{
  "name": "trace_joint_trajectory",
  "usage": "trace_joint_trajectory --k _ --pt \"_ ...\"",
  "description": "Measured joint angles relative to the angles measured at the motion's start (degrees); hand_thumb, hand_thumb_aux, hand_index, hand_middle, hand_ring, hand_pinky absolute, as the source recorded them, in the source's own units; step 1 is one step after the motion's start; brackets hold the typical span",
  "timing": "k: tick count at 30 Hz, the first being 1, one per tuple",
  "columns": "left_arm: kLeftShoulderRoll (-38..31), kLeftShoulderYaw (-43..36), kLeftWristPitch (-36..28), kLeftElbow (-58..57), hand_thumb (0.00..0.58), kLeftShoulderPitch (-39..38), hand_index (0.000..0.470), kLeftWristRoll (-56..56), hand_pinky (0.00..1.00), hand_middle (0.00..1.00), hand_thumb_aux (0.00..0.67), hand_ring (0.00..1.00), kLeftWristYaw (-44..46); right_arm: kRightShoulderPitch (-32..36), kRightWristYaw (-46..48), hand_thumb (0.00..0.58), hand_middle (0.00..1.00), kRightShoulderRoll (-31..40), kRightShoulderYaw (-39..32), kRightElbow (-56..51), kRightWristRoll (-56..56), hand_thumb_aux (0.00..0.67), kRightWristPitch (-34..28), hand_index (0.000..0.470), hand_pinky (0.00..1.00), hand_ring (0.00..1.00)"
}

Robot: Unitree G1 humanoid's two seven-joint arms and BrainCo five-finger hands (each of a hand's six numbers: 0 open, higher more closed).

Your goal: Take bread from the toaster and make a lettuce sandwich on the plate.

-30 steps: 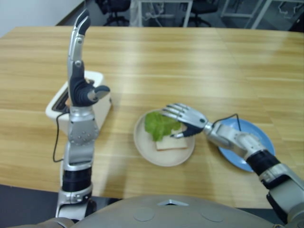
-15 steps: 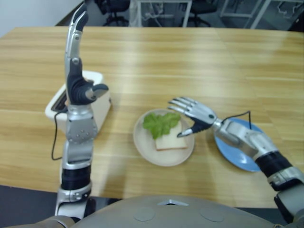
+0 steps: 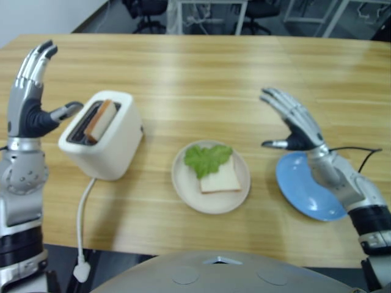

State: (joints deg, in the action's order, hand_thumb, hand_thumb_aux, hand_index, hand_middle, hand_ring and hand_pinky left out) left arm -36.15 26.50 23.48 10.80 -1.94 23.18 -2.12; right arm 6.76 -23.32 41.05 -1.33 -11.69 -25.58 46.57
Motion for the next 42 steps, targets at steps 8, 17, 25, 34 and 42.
trace_joint_trajectory --k 8,17,25,34,42 --pt "-6.46 -7.72 -3.98 -9.33 0.0 -4.21 0.0 9.35 0.0 0.0 0.0 0.0 5.89 -2.02 7.61 0.0 0.0 -4.61 7.17 8.41 24.63 0.0 3.33 0.0 0.0 0.0" --pt "-11.01 -13.64 -8.6 -14.7 0.0 -1.01 0.0 12.69 0.0 0.0 0.0 0.0 9.55 -1.78 13.39 0.0 0.0 -10.09 11.53 12.6 24.65 0.0 2.59 0.0 0.0 0.0" --pt "-12.79 -16.08 -11.21 -16.93 0.172 1.41 0.074 12.72 0.0 0.0 0.108 0.0 11.15 -2.19 15.23 0.0 0.0 -13.63 13.59 12.51 19.98 0.0 2.89 0.0 0.0 0.0" --pt "-12.3 -20.12 -12.29 -18.42 0.58 7.07 0.46 11.74 0.0 0.0 0.67 0.0 11.39 -2.56 16.46 0.0 0.0 -15.42 15.34 12.52 17.61 0.0 3.24 0.0 0.0 0.0" --pt "-11.06 -21.1 -12.85 -20.58 0.58 8.35 0.46 8.62 0.0 0.0 0.67 0.0 11.28 -4.02 16.58 0.0 0.0 -16.01 17.48 12.52 16.23 0.0 4.17 0.0 0.0 0.0"
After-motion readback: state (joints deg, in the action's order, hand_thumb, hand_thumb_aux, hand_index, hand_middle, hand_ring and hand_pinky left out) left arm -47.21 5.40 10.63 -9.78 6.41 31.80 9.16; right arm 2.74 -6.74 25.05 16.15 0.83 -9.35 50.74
